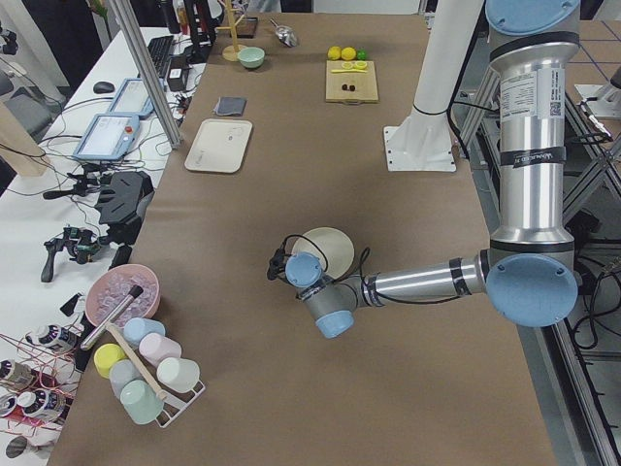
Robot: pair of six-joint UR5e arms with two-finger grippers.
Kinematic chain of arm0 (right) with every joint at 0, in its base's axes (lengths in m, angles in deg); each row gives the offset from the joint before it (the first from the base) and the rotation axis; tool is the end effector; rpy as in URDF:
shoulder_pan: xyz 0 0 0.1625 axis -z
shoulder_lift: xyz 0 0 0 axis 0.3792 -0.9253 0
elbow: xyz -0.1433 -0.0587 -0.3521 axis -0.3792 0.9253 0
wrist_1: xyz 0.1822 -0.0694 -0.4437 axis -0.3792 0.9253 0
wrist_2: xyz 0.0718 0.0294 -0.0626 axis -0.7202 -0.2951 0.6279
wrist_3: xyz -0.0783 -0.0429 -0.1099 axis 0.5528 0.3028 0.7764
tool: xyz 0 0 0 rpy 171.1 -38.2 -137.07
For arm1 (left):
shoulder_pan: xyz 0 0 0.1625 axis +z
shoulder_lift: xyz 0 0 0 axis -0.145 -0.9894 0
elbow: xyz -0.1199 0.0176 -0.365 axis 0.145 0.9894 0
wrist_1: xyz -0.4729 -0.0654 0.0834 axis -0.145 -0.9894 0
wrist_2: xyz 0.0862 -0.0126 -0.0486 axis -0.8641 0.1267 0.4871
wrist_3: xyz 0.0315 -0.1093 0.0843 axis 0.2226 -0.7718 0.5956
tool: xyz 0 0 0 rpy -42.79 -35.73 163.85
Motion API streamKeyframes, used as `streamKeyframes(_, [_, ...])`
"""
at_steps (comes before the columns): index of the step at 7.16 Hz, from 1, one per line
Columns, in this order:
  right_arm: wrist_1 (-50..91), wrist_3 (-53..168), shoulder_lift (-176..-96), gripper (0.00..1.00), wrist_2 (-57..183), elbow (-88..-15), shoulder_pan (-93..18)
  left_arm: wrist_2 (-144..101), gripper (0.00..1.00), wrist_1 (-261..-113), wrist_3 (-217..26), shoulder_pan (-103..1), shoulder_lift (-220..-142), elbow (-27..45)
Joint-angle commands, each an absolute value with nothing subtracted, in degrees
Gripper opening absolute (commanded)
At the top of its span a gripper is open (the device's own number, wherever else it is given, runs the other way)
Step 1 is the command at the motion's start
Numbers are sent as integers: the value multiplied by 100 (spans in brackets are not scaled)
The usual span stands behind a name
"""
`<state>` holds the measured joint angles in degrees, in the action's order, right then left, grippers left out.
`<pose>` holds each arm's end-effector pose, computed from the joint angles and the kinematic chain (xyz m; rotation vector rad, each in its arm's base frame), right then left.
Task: Place red cherry on plate
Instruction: 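Drag the white bowl with the left gripper toward the table's center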
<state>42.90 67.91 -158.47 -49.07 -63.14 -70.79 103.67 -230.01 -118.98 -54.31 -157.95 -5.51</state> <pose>0.0623 -0.5421 0.5414 0.0279 -0.7872 0.1298 0.2363 -0.4894 0.6546 0.1934 1.2119 0.2781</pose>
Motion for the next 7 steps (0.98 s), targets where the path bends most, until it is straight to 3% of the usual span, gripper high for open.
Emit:
streamKeyframes(1, [4290, 6833, -15854, 100, -4931, -6323, -7079, 10589, 0, -22884, -13053, -5600, -16554, -540])
streamKeyframes(4, [4281, 6860, -15862, 100, -4949, -6332, -7088, 9887, 0, -21914, -14219, -5521, -17829, -243])
streamKeyframes(7, [4281, 6869, -15863, 100, -4949, -6324, -7079, 8413, 0, -20629, -14992, -4267, -18491, 723])
